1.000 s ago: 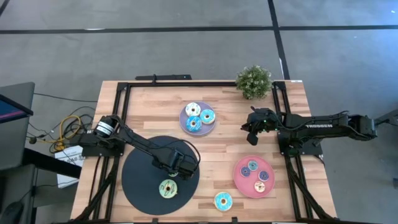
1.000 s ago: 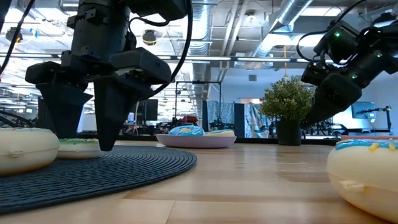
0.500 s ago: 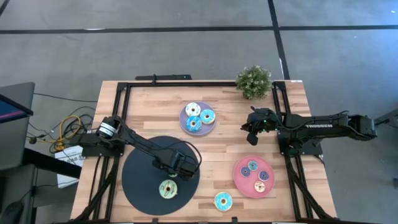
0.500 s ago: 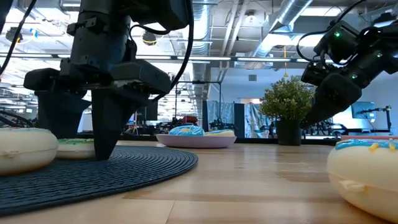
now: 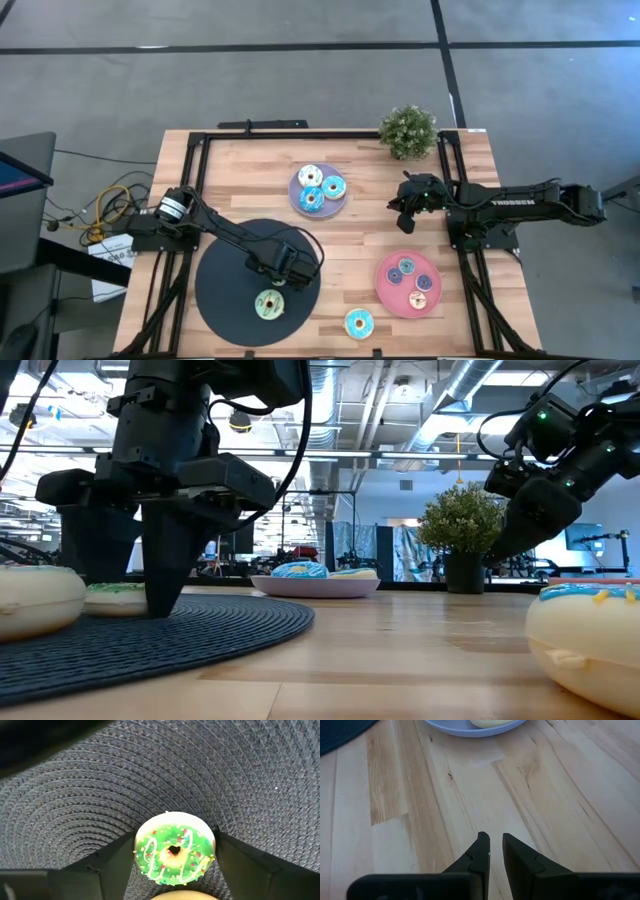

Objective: Pick & Place donuts
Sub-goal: Put the small green donut on the pink plate

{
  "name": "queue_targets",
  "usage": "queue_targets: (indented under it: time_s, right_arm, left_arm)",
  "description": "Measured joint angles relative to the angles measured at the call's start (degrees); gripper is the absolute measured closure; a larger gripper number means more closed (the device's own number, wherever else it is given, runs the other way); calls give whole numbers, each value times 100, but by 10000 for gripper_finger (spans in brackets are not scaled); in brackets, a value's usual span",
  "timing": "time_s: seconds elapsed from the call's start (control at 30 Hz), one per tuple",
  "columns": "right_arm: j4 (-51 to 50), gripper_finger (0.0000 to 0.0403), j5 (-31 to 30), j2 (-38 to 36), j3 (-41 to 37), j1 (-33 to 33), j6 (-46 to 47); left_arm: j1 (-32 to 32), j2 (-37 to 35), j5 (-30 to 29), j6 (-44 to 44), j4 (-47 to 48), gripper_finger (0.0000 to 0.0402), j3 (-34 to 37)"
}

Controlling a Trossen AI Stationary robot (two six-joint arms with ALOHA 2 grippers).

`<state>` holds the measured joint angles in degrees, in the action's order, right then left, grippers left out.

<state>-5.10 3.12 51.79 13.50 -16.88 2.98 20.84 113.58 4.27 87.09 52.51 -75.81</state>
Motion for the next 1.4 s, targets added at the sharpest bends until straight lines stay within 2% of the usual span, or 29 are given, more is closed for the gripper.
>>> queue_targets:
  time_s: [0.27,0.47,0.57,0.7,0.8,0.87,1.0,1.07,1.2,1.4]
  right_arm:
    - [0,361,2,0,0,-1,2]
    - [0,361,2,0,0,0,2]
    - [-1,361,3,0,0,-1,5]
    - [-8,361,-3,0,0,-30,200]
    - [-88,361,-48,0,-2,-100,329]
    - [-129,361,-190,0,-2,-148,429]
    - [-286,361,-478,0,-2,-237,455]
    - [-371,361,-576,0,-2,-292,455]
    - [-565,361,-780,0,-2,-405,415]
    - [-564,361,-798,-2,-2,-529,417]
  left_arm:
    - [2,2,-38,27,14,161,-4]
    - [-2,13,-533,-90,366,161,-436]
    - [-29,13,-1093,-386,433,161,-797]
    - [-104,13,-2198,-1152,196,161,-1390]
    - [-197,11,-3037,-2241,-637,161,-1752]
    - [-265,11,-3331,-3302,-1686,161,-1876]
    - [-402,231,-3196,-5494,-4343,162,-1941]
    - [-468,548,-3147,-6257,-4912,162,-2182]
    - [-619,1446,-2901,-6685,-4626,162,-3217]
    - [-726,2994,-1834,-6946,-3616,162,-5457]
